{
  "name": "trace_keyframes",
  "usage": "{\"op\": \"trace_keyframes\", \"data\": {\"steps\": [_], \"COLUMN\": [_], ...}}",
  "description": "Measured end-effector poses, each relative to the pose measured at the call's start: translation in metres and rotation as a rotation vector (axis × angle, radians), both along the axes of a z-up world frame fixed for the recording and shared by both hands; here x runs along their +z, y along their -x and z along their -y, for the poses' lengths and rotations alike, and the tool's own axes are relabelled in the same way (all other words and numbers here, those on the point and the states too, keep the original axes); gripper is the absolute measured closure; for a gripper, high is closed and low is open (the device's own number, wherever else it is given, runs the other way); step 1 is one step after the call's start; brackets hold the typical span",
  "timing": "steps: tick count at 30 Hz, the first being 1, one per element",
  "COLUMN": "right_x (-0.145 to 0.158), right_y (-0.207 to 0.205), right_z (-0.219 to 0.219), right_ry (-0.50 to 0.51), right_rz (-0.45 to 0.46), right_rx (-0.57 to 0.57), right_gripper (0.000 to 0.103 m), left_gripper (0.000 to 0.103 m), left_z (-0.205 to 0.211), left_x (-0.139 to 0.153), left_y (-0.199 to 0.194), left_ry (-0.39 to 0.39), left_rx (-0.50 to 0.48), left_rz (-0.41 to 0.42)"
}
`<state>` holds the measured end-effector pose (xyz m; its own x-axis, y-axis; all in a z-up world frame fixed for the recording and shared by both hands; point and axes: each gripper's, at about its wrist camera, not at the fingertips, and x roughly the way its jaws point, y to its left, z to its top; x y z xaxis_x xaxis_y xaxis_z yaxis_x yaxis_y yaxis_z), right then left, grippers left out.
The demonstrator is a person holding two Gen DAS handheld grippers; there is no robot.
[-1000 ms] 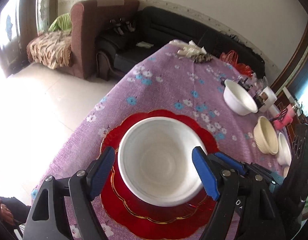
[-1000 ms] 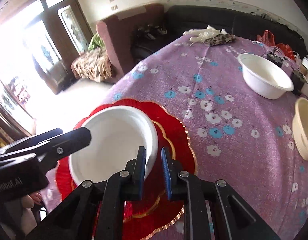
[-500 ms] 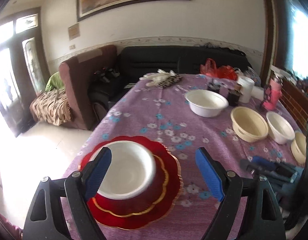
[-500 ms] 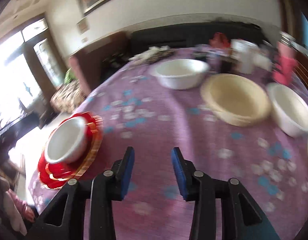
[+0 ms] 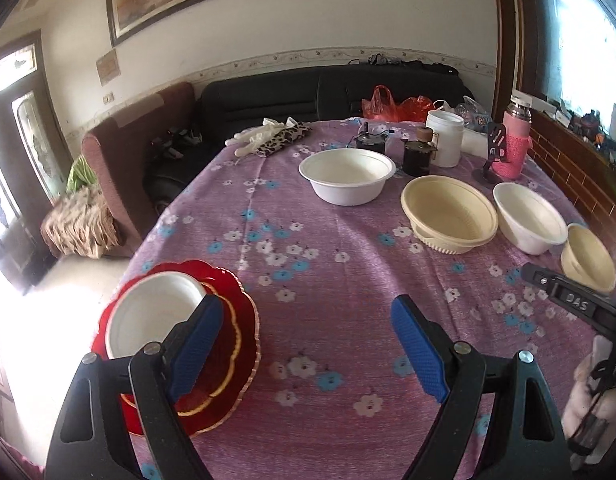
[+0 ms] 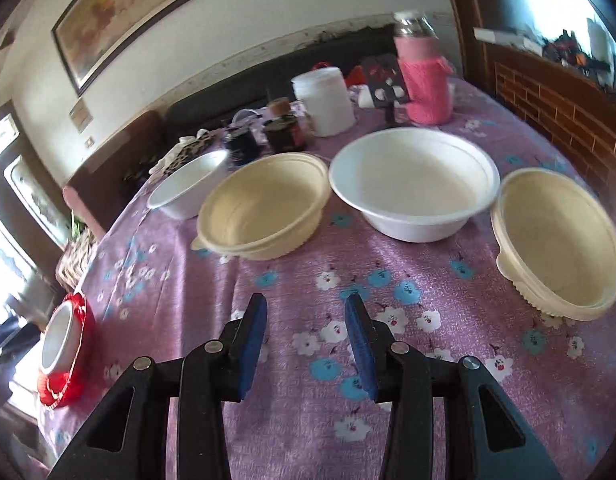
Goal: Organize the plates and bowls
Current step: 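Move both grippers toward the cream plastic bowl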
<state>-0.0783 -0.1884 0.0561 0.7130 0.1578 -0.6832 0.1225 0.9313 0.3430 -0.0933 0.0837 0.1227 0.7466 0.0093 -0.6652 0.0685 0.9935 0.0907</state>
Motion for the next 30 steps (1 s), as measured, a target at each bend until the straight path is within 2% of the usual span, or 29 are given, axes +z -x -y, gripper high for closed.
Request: {"op": "trace_keyframes", "data": {"steps": [2, 4, 6, 10, 15, 16, 18, 19, 22, 28, 30], "right_x": [-0.004, -0.005, -0.006, -0.017, -0.029, -0.03, -0.031, -0.032, -0.026, -0.033, -0.035], "right_y": [-0.012, -0.026, -0.042, -0.08, -0.123, -0.128, -0.132, -0.132, -0.122, -0.085, -0.074], "right_z": [0.004, 0.005, 0.004, 0.007, 0.0, -0.002, -0.006, -0.007, -0.013, -0.009, -0.009], "right_ry": [-0.048, -0.089, -0.12, -0.248, -0.24, -0.236, -0.221, -0.227, -0.208, -0.345, -0.361], "right_rz": [-0.017, -0.024, -0.035, -0.076, -0.16, -0.17, -0.186, -0.192, -0.204, -0.35, -0.378], "right_rx": [-0.009, -0.022, -0.051, -0.127, -0.182, -0.181, -0.158, -0.141, -0.079, 0.092, 0.126], "right_gripper": [0.059, 0.059, 0.058, 0.056, 0.056, 0.07, 0.088, 0.091, 0.093, 0.093, 0.093], "left_gripper": [0.017, 0.017, 0.017, 0.017, 0.017, 0.017, 0.017, 0.017, 0.017, 0.018, 0.018], "left_z": [0.0, 0.001, 0.003, -0.003, -0.013, -0.016, -0.02, -0.022, -0.03, -0.031, -0.025], "left_x": [-0.001, -0.004, -0.005, -0.004, -0.005, -0.005, -0.005, -0.005, -0.007, -0.016, -0.02], "left_y": [-0.002, -0.005, -0.005, -0.004, -0.005, -0.006, -0.008, -0.011, -0.018, -0.034, -0.041], "left_ry": [0.062, 0.088, 0.093, 0.107, 0.122, 0.126, 0.141, 0.149, 0.177, 0.239, 0.262], "left_rx": [0.014, 0.014, 0.007, 0.017, 0.021, 0.02, 0.017, 0.019, 0.019, -0.003, -0.02], "left_rz": [-0.015, -0.028, -0.031, -0.023, -0.033, -0.038, -0.044, -0.048, -0.072, -0.141, -0.164]}}
